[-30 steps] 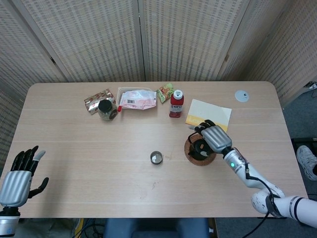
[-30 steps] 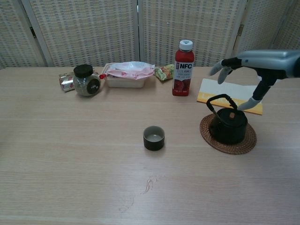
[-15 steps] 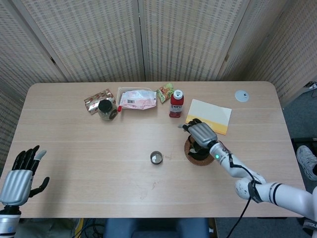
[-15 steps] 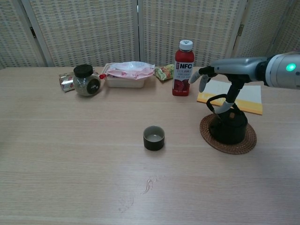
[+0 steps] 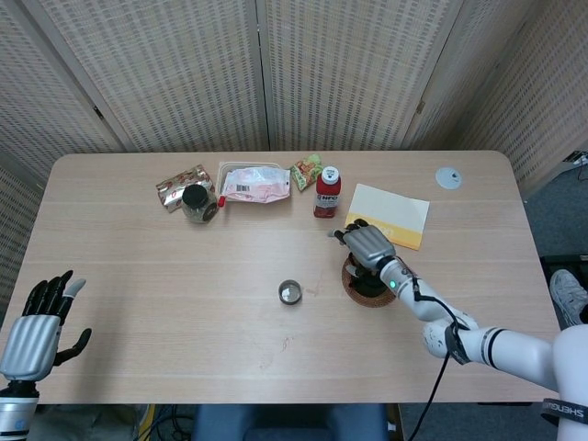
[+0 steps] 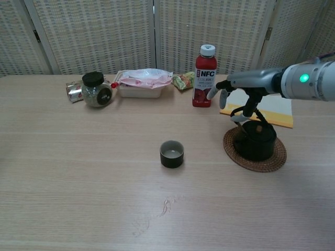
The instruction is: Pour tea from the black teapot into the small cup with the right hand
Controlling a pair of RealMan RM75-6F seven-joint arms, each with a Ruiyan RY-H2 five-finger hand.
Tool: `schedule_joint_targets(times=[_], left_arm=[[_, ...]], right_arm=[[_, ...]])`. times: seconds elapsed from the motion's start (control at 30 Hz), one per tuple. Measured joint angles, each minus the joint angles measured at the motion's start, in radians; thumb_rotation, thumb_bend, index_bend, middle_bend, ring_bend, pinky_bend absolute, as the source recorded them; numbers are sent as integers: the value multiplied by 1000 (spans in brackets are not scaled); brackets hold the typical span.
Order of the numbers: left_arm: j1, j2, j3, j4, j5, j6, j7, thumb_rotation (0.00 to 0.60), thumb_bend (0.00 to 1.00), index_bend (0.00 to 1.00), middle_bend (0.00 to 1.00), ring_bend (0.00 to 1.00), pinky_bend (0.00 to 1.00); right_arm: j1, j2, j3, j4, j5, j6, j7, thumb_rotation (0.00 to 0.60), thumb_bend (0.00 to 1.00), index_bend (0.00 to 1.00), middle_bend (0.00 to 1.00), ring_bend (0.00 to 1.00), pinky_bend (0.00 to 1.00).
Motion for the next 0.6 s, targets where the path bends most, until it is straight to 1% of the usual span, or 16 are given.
schedule_joint_targets(times=[0.13,0.4,0.6], left_arm=[[1,0,0,4,0,2,-4,600,329,100,0,0,0],[3,-6,3,14,1,2,-14,600,329,100,0,0,0],[4,-6,1,19,2,6,-20,600,330,100,0,0,0]], right_arm=[[13,-12,-14,18,28,-6,-4,600,324,171,321,135,97],[25,-16,-44,19,62,12,-29,600,331,171,395,136,97],[30,-9,-56,6,89,31,-40,600,336,171,447,163,97]])
